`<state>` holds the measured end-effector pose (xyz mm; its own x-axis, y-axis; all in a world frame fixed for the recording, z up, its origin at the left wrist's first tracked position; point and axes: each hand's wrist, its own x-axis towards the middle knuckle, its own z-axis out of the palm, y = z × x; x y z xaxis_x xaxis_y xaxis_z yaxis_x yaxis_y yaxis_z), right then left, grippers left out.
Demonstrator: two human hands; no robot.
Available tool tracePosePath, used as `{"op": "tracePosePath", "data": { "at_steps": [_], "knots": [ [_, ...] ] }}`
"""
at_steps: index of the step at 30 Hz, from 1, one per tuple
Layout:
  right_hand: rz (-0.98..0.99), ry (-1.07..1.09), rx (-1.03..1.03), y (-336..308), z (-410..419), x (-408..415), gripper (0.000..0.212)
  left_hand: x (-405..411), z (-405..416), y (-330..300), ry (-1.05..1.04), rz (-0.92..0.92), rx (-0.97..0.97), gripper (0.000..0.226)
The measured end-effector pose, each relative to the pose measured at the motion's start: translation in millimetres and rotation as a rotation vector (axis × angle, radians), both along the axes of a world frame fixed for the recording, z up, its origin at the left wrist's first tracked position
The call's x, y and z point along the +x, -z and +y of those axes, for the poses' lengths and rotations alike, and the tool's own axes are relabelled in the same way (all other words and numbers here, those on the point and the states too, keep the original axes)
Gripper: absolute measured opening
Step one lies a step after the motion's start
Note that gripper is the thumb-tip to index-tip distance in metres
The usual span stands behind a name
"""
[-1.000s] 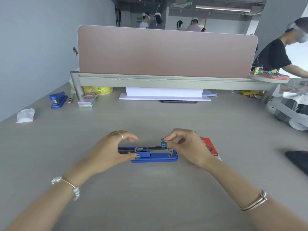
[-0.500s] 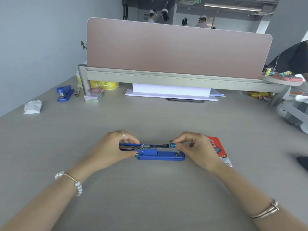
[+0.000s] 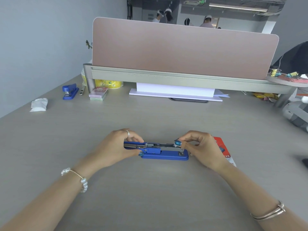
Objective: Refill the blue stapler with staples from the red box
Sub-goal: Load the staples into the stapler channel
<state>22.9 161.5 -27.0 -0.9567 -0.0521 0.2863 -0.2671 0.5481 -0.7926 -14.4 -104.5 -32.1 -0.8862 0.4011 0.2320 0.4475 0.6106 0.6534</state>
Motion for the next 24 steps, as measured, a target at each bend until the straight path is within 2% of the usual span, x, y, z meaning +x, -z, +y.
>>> {"op": "tracePosePath", "data": {
  "at_steps": [9,15,19,24],
  "knots": [
    [0.099,-0.017,0.106,-1.5,-4.9,5.6,0.008,-0.5,0.5,0.7,0.009,0.014,-0.001,0.024],
    [0.097,-0.038,0.172,3.9,-1.7,4.0,0.011,-1.2,0.2,1.1,0.01,0.021,0.003,0.025],
    [0.248,-0.028,0.31,6.9,-0.4,4.8,0.009,-1.2,-0.3,1.7,0.02,0.012,0.015,0.024],
    [0.221,-0.006,0.277,4.0,1.3,6.9,0.009,-3.2,-1.1,2.7,0.011,0.027,0.008,0.025]
  ]
}}
